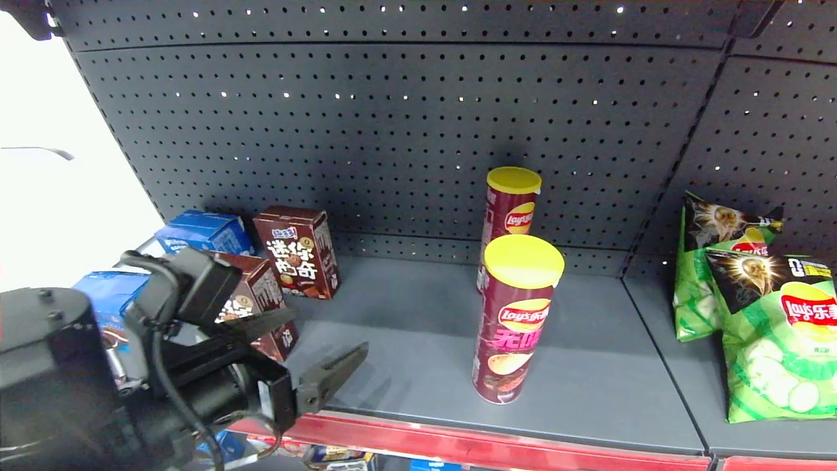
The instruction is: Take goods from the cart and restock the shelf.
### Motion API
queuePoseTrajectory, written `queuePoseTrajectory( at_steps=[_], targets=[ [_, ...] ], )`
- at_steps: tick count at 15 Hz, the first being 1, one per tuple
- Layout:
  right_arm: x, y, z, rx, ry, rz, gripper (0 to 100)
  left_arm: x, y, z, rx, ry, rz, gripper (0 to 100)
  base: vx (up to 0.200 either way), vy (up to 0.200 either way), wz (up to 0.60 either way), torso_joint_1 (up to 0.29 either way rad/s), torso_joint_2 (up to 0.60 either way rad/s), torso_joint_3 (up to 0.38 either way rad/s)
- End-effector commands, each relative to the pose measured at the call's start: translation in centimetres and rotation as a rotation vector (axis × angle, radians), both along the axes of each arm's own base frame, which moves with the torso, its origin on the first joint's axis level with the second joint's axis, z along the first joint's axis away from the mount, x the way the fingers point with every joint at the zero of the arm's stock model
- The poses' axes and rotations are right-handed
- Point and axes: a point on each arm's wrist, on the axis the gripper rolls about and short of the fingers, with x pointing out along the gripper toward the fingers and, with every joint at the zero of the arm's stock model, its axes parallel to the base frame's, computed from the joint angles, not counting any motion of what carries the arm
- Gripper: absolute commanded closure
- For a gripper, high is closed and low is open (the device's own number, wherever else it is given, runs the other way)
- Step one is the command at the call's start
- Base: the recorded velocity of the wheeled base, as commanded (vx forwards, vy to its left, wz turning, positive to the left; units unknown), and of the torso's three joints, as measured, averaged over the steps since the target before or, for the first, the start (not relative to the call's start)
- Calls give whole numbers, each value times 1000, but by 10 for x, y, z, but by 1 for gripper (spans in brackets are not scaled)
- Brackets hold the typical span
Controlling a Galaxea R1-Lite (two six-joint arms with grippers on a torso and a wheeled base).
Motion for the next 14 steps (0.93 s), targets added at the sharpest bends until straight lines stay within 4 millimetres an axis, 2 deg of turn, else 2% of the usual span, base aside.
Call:
queuePoseTrajectory(
  at_steps=[1,6,8,10,12,14],
  targets=[
    [0,0,0,0,1,1,0,-35,27,3,-27,-53,77,0,0,0,0,0,0,0],
    [0,0,0,0,1,1,0,-61,56,-5,-23,-90,245,0,0,0,0,0,0,0],
    [0,0,0,-2,1,1,0,-78,76,-11,-3,-62,401,0,0,0,0,0,0,0],
    [0,0,0,0,1,1,0,-95,91,-30,14,-35,488,0,0,0,0,0,0,0],
    [0,0,0,0,1,1,0,-121,106,-58,22,-29,590,0,0,0,0,0,0,0],
    [0,0,0,0,1,1,0,-134,111,-64,19,-45,666,0,0,0,0,0,0,0]
  ],
)
